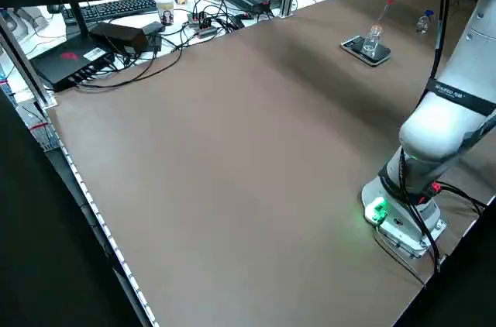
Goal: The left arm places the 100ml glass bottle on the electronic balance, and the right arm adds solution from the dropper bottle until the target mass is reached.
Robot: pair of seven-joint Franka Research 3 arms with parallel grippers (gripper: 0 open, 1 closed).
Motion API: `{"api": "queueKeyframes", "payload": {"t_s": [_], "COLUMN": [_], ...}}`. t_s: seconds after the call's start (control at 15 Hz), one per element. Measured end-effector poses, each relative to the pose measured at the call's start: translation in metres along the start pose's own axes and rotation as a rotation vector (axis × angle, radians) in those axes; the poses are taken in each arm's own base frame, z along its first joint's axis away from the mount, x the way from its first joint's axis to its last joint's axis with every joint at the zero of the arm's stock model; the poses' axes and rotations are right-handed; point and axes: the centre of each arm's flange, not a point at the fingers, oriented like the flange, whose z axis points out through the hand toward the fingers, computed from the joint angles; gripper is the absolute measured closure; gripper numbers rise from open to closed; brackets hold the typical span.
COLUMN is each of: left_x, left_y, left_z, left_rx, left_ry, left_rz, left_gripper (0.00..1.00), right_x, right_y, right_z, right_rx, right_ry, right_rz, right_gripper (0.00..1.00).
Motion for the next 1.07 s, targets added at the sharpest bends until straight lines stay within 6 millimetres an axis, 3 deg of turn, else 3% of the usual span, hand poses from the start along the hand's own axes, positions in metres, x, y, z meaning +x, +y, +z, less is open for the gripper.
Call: {"api": "queueKeyframes", "payload": {"t_s": [0.4,1.07], "left_x": [0.000,0.000], "left_y": [0.000,0.000], "left_z": [0.000,0.000], "left_rx": [0.000,0.000], "left_ry": [-0.001,-0.001], "left_rz": [0.000,-0.007], "left_gripper": [0.00,0.00], "right_x": [-0.008,-0.008], "right_y": [-0.008,-0.008], "right_z": [0.017,0.023], "right_rx": [-0.011,-0.019], "right_ry": [-0.009,-0.014], "right_rz": [-0.017,-0.018], "right_gripper": [0.92,0.95]}}
